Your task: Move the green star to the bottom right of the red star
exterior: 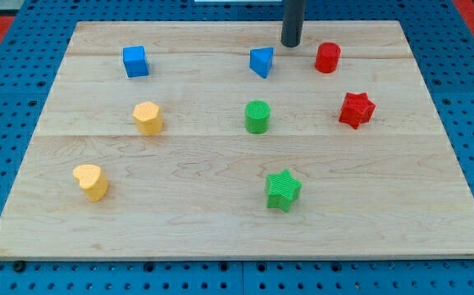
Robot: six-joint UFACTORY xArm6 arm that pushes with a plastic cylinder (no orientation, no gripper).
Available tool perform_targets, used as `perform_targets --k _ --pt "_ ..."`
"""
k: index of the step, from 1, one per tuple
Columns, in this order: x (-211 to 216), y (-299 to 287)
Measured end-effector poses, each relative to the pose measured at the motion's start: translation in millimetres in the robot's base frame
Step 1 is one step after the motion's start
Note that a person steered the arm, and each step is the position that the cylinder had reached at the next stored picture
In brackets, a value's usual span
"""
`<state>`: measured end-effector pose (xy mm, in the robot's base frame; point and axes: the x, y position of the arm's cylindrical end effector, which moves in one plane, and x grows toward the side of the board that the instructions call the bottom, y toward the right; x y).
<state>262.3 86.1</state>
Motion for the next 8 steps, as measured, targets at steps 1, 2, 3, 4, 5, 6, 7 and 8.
perform_targets --k 1,2,3,4,5,6,7,8 --pt "33.3 0.0" --pt "70.5 -0.9" --pt "111.3 -8.3" --pt "154.0 -36.5" --pt "180.6 -72.1" --pt "204.6 -103.9" --pt "233.6 -118.7" --pt "253.8 -100.1"
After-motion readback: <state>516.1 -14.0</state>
